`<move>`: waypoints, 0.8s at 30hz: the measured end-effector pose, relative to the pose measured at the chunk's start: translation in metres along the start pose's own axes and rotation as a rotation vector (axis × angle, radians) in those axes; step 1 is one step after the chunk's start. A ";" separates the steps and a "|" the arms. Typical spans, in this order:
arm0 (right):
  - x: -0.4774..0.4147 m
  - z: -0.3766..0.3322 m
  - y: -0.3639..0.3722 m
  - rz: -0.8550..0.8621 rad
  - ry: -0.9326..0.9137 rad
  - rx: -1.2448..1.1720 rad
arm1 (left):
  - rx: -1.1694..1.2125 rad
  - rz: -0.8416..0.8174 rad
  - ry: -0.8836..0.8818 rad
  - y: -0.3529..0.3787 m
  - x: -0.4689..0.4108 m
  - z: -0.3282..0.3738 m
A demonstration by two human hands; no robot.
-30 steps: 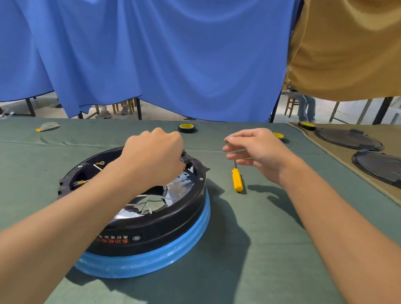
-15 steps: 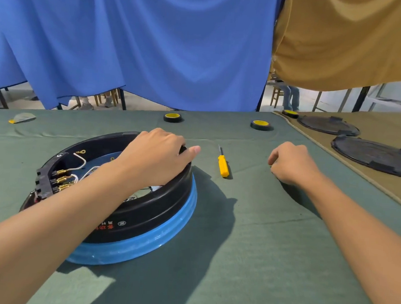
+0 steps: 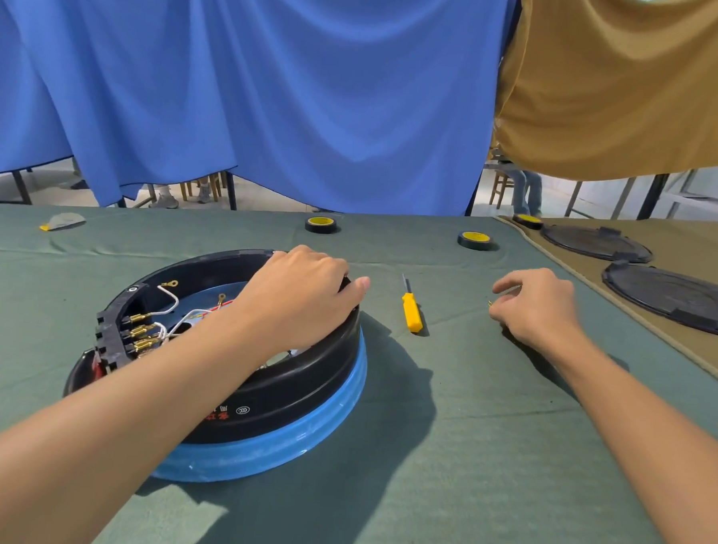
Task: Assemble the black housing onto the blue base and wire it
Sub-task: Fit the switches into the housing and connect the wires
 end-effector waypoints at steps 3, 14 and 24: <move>0.015 -0.027 -0.008 -0.136 -0.047 -0.612 | 0.144 0.101 0.006 -0.007 0.002 0.003; 0.068 -0.112 -0.015 -0.352 -0.280 -1.129 | 0.781 0.248 -0.004 -0.027 0.009 0.001; 0.074 -0.163 -0.007 -0.300 -0.288 -1.227 | 0.921 0.633 -0.056 -0.046 0.012 -0.018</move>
Point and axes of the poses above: each hand's wrist, its own x-axis away from the middle knuckle, its own y-axis out of the palm, z = x × y, the point moved 4 cm from there along -x, towards the middle knuckle, and after that the axes turned 11 degrees about x, right-handed, at the moved point
